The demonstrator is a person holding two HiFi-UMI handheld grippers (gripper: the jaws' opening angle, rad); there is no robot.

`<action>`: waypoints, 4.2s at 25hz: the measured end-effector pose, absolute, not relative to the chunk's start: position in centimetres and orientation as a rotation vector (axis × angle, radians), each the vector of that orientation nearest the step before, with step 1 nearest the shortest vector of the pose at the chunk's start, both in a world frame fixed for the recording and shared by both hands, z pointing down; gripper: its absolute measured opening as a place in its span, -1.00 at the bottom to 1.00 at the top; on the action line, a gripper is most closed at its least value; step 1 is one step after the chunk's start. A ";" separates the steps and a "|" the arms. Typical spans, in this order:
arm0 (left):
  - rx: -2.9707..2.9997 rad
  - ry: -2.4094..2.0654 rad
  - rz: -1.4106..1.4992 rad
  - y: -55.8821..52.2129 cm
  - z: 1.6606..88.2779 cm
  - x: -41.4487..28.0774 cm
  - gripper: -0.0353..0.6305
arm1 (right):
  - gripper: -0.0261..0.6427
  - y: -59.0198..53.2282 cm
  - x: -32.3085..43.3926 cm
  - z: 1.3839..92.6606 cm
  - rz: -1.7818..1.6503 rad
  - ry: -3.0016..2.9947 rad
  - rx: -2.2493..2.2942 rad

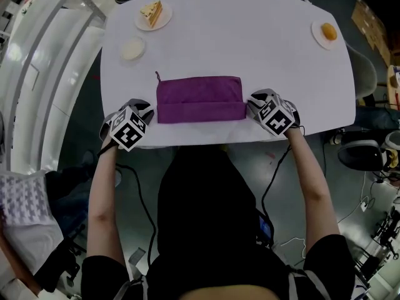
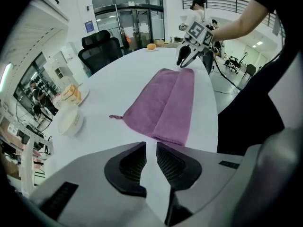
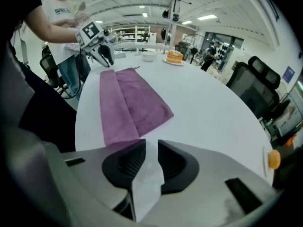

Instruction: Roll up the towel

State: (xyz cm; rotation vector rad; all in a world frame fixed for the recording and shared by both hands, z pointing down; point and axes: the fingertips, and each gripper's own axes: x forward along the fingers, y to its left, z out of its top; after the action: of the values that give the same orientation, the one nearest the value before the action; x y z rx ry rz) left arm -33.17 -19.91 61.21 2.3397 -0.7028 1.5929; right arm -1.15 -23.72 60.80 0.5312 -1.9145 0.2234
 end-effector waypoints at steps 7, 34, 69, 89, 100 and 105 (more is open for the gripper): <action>2.432 -0.670 1.620 -17.8 59.0 -32.7 -0.68 | -0.22 -21.4 -1.7 58.4 0.215 -2.009 0.499; 2.454 -0.507 1.809 -15.8 63.4 -29.9 -0.67 | -0.81 -17.1 -4.6 61.1 -0.105 -1.931 0.247; 2.459 -0.634 1.669 -18.9 60.5 -31.0 -0.77 | -0.83 -21.7 -3.8 58.6 0.136 -2.049 0.402; 2.377 -0.924 1.555 -22.0 58.9 -34.0 -0.40 | -0.62 -25.3 -2.0 57.5 0.048 -2.032 0.595; 2.404 -1.071 0.768 -20.2 49.3 -28.7 -0.40 | -0.34 -23.4 -5.0 44.4 0.867 -2.643 1.023; 2.475 -1.085 0.491 -22.6 43.5 -25.9 -0.40 | -0.37 -24.3 -6.2 37.2 1.025 -2.888 1.183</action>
State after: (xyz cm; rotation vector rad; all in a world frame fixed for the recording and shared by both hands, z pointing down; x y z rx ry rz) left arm -25.88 -22.56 43.53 2.4751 -1.0847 0.4915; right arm -6.22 -24.27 37.21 1.1828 -2.8881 1.0255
